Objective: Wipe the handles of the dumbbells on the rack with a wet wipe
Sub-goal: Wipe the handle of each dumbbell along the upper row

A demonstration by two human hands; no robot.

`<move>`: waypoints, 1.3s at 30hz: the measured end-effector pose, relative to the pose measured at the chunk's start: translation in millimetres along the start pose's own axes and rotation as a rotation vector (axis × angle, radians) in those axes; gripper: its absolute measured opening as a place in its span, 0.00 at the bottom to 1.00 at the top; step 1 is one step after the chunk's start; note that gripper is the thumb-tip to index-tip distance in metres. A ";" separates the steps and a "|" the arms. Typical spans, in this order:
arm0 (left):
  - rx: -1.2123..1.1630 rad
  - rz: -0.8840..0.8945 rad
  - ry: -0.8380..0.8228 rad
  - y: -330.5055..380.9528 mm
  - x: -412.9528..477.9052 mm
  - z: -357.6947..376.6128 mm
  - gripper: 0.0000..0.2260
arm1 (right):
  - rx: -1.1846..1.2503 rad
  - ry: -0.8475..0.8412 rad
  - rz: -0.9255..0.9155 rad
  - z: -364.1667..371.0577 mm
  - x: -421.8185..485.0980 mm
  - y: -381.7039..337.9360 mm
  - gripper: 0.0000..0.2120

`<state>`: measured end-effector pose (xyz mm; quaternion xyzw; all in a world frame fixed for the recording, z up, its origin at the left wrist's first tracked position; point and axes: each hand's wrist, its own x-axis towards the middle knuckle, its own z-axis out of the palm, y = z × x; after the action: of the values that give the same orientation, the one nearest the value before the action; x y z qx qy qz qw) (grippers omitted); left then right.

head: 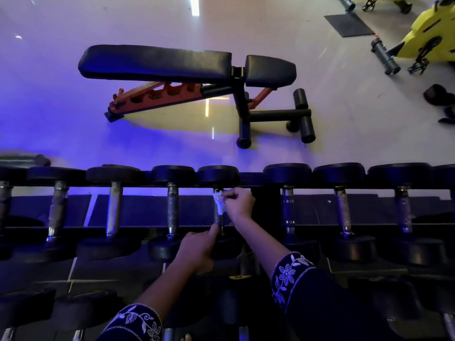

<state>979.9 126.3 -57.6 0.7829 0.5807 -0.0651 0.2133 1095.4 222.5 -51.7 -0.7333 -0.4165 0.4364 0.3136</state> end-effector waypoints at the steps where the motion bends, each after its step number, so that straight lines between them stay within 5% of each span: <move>1: -0.003 0.001 -0.004 0.2 -0.3 -0.7 0.31 | -0.010 -0.025 -0.008 -3.4 -10.4 8.0 0.05; 7: 0.001 -0.014 -0.007 1.1 -1.9 -1.9 0.30 | -0.027 -0.058 0.000 -10.3 -24.2 20.0 0.03; 14: 0.027 0.004 0.029 0.7 -2.1 -2.8 0.30 | -0.029 0.009 0.036 -1.5 -12.9 2.2 0.15; 24: 0.021 0.013 -0.006 -2.1 -1.0 0.3 0.31 | -0.185 -0.023 -0.053 -3.9 -24.3 -6.0 0.06; 27: 0.031 -0.017 -0.054 -1.7 0.1 1.6 0.32 | -0.128 0.033 -0.125 0.3 -29.0 3.1 0.09; 33: 0.047 -0.130 -0.159 4.6 -0.4 6.2 0.31 | -0.152 -0.117 -0.158 -30.2 -48.8 41.8 0.08; 39: 0.017 -0.230 -0.099 34.0 -19.7 3.3 0.29 | -0.108 -0.130 -0.206 -77.1 -47.2 26.1 0.11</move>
<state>1006.1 99.5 -44.9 0.7088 0.6549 -0.1325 0.2262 1160.8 161.4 -22.7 -0.6726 -0.5320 0.4254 0.2892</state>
